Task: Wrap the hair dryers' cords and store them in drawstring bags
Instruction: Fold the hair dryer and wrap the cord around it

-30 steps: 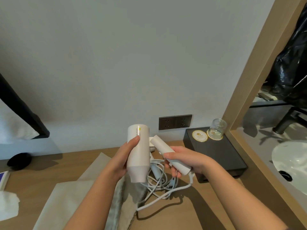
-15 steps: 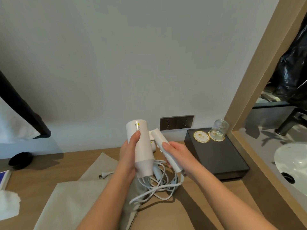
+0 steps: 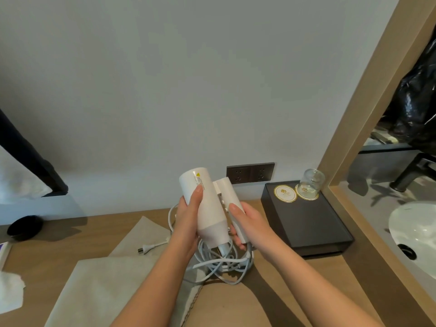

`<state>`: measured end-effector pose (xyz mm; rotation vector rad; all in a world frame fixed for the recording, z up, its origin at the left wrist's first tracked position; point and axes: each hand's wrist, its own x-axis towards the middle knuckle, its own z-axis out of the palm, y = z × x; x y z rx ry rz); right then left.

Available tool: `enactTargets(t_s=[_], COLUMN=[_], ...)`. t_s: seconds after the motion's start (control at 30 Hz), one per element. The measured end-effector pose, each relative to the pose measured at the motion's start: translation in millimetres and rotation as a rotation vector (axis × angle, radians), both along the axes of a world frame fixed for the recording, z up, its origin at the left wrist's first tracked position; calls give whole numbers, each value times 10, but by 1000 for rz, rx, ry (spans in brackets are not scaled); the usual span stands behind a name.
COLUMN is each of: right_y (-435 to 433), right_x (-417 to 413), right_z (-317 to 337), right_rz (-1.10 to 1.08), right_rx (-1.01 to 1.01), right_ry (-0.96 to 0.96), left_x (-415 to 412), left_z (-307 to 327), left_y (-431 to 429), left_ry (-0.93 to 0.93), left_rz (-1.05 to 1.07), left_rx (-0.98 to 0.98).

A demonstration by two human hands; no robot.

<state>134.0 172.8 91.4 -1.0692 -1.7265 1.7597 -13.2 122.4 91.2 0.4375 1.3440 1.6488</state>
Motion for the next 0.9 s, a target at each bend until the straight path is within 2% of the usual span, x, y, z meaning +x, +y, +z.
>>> enactTargets(t_s=[0.1, 0.17, 0.3, 0.47, 0.67, 0.9], right_y=[87, 153, 245, 335, 353, 384], right_x=[36, 56, 64, 81, 91, 154], right_z=[95, 166, 282, 353, 339, 300], right_rz=[-77, -104, -124, -96, -117, -148], right_rx=[90, 120, 101, 58, 14, -40], right_ry=[-25, -30, 5, 35, 102, 67], left_x=[-64, -125, -136, -173, -363, -476], left_z=[-46, -131, -259, -152, 7, 107], left_y=[-33, -69, -190, -274, -301, -434], left_ry=[-7, 125, 496, 609, 779, 688], left_rz=[-99, -173, -476, -724, -677, -550], left_rx=[-30, -98, -231, -250, -208, -65])
